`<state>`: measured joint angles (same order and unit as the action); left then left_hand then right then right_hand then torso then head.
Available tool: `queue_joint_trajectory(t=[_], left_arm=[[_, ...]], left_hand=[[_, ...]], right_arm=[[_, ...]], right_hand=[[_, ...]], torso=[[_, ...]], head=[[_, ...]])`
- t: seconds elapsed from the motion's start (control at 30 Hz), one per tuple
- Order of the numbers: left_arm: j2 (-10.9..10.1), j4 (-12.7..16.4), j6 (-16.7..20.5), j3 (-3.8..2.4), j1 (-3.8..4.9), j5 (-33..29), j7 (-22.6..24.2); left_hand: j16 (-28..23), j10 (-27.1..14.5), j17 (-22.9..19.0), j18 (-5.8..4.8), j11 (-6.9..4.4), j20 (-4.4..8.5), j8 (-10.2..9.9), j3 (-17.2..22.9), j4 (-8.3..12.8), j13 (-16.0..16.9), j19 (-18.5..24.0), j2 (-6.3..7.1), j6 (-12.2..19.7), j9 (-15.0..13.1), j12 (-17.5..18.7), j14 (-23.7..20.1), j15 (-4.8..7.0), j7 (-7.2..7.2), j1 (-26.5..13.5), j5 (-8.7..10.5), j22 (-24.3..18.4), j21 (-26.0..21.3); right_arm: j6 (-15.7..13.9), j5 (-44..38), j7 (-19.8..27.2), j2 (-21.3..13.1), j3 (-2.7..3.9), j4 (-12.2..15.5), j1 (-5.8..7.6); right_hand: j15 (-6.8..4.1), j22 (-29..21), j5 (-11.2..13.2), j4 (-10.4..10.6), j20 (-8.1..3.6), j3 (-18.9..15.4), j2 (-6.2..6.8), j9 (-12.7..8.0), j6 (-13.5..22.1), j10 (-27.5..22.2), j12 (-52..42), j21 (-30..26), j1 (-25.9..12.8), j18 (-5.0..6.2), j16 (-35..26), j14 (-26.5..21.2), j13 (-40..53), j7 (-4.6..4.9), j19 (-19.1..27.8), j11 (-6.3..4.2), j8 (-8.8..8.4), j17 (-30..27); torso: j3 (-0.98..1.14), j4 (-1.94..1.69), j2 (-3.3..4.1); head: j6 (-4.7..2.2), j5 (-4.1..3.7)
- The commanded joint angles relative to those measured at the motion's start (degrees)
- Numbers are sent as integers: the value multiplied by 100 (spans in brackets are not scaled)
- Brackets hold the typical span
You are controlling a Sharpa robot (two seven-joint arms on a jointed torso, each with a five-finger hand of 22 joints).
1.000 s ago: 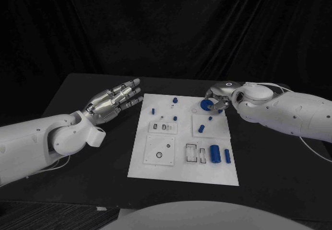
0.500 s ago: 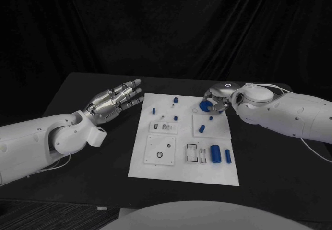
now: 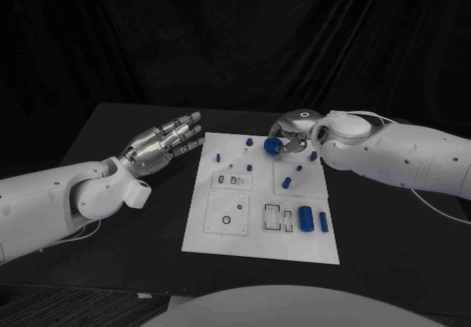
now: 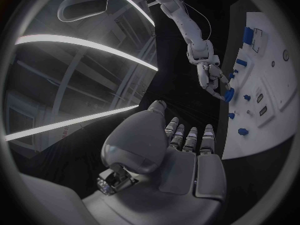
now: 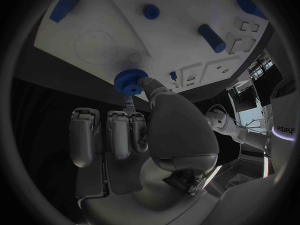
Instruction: Assemble the parts on the task board
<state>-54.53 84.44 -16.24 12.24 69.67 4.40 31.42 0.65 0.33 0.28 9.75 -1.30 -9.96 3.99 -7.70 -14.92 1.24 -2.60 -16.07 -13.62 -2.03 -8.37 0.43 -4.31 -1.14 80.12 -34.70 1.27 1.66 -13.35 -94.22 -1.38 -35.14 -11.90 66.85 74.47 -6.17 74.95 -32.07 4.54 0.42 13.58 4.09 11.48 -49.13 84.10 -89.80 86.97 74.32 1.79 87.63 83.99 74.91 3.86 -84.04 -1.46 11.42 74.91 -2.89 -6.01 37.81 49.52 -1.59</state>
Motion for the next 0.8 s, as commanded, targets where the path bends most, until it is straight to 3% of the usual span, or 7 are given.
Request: queue_joint_trajectory(t=[0.03,0.27,0.47,0.67,0.8], left_arm=[[9,14,-92,-5,-8,-2,35],[23,4,-90,-5,-8,-3,5],[52,-4,-107,-5,-8,-3,-5],[68,-10,-108,-5,-8,-3,-15],[72,-15,-110,-5,-8,-3,-23]], left_hand=[[41,2,9,20,55,-47,23,27,11,7,5,4,-3,-6,-27,-6,-35,-10,48,-31,8,42],[42,3,10,19,52,-52,28,39,30,8,-1,13,-9,-7,-30,-5,-41,-7,61,-53,10,46],[45,3,11,18,51,-59,33,61,60,9,-6,20,-7,-7,-31,-4,-48,-5,80,-88,10,48],[47,4,11,17,51,-64,35,88,98,9,-7,30,3,-6,-30,-2,-54,-3,102,-132,9,48],[47,5,11,16,52,-65,39,109,129,9,-8,36,3,-7,-34,-2,-55,-2,117,-172,9,47]], right_arm=[[-72,-30,193,128,4,-80,36],[20,-30,319,437,5,-270,57],[75,-30,359,661,5,-445,59],[167,-30,396,849,5,-600,57],[228,-30,418,933,5,-646,55]], right_hand=[[48,1172,36,3,34,31,12,714,-7,590,-20,2,-62,-61,-31,519,1509,-24,-352,48,776,1126],[48,1176,67,-14,35,49,8,718,47,590,-20,5,-59,-62,-27,522,1509,-13,-355,44,768,1131],[49,1185,105,-15,36,60,6,713,99,590,-20,12,-75,-64,-21,524,1509,-1,-361,46,745,1138],[51,1184,134,-13,38,66,4,709,124,590,-20,11,-91,-64,-20,524,1509,4,-361,49,731,1139],[54,1177,164,-11,40,79,3,698,170,590,-20,2,-109,-61,-34,519,1509,13,-354,50,699,1118]], torso=[[1,-2,0],[-1,5,1],[2,-28,4],[-8,-3,0],[-1,5,1]], head=[[13,6],[21,-21],[26,-70],[31,-57],[33,-45]])
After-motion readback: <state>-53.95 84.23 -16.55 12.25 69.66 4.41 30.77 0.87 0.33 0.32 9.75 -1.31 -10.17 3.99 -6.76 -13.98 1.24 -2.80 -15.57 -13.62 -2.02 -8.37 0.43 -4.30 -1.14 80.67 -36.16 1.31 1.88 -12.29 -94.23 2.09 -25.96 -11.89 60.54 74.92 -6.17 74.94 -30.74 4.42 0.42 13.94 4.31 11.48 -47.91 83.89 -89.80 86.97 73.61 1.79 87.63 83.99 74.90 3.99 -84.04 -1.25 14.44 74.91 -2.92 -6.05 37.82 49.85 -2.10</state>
